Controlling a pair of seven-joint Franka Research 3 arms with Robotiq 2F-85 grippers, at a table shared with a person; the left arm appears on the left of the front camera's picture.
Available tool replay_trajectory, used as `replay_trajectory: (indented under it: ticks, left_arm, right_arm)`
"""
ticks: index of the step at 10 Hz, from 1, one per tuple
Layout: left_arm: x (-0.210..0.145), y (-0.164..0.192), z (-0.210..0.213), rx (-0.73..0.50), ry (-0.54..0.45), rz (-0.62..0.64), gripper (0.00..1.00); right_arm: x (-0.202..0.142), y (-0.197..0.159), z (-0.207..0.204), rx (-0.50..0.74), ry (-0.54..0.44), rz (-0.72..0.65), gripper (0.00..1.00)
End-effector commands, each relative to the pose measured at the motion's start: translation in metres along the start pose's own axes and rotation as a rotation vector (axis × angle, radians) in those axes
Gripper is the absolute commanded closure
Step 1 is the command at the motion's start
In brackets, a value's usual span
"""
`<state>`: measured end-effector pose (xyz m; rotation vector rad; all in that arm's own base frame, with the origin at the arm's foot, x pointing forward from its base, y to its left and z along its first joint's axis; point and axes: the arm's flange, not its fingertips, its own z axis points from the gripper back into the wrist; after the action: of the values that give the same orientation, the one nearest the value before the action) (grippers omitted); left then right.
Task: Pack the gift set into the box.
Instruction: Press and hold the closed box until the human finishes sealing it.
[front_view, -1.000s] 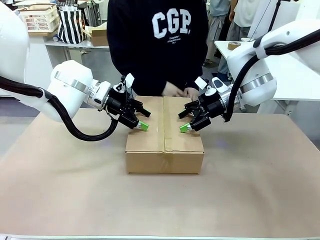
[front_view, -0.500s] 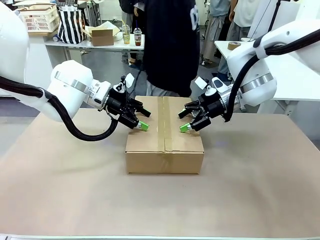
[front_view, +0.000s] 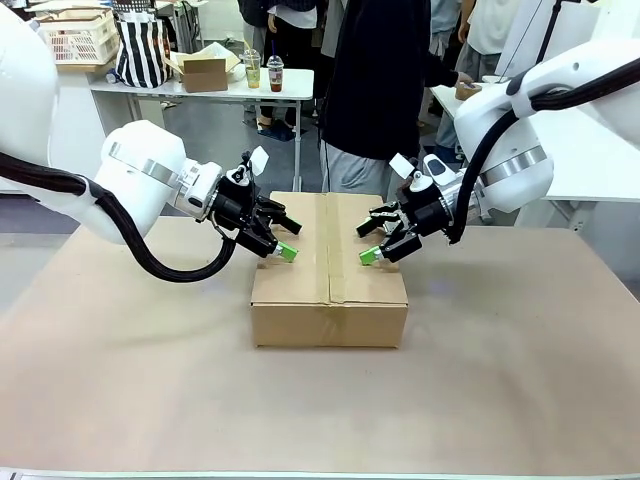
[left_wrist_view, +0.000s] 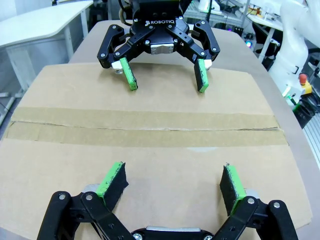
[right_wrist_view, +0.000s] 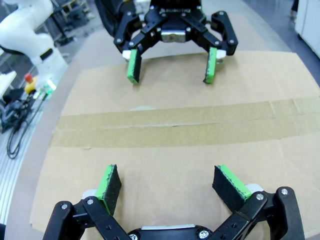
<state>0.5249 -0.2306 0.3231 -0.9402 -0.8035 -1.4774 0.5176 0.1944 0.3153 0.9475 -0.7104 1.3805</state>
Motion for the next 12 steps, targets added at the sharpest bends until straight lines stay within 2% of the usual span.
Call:
replay_trajectory:
  ticks: [1, 12]
  left_arm:
    - [-0.0039, -0.0012, -0.0018, 0.0, 0.002, -0.011, 0.0]
    - [-0.0039, -0.0012, -0.0018, 0.0, 0.002, -0.011, 0.0]
  right_arm:
    - [-0.004, 0.0005, -0.0005, -0.006, 0.006, -0.005, 0.0]
    - [-0.004, 0.0005, -0.0005, -0.006, 0.006, -0.005, 0.0]
